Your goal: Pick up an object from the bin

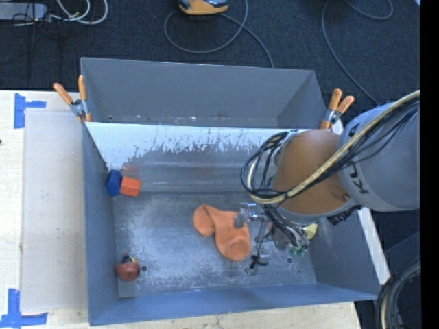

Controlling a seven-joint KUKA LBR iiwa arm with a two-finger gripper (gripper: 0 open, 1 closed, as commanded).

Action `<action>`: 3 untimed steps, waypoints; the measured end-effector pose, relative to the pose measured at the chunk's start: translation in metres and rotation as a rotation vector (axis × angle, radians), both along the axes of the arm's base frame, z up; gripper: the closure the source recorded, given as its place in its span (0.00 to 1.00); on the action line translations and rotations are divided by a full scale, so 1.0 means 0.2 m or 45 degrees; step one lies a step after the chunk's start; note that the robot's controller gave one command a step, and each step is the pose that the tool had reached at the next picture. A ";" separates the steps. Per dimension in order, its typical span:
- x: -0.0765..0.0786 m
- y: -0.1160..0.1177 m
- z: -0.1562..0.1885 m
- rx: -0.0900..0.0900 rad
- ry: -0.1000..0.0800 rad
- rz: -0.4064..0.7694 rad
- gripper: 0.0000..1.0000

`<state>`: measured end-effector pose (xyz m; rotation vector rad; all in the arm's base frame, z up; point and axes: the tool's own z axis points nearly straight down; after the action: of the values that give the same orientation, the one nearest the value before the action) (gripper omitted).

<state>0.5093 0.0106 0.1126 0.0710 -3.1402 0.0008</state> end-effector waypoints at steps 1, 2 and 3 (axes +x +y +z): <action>0.01 0.08 -0.16 0.004 0.014 -0.094 0.00; -0.06 -0.02 -0.22 -0.001 0.004 -0.133 1.00; -0.06 -0.02 -0.22 -0.001 0.004 -0.133 1.00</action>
Offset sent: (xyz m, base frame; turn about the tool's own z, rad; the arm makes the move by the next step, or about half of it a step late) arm -0.0116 -0.0043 -0.0426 0.1052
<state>0.4973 0.0061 0.0695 -0.0931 -3.1368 0.0015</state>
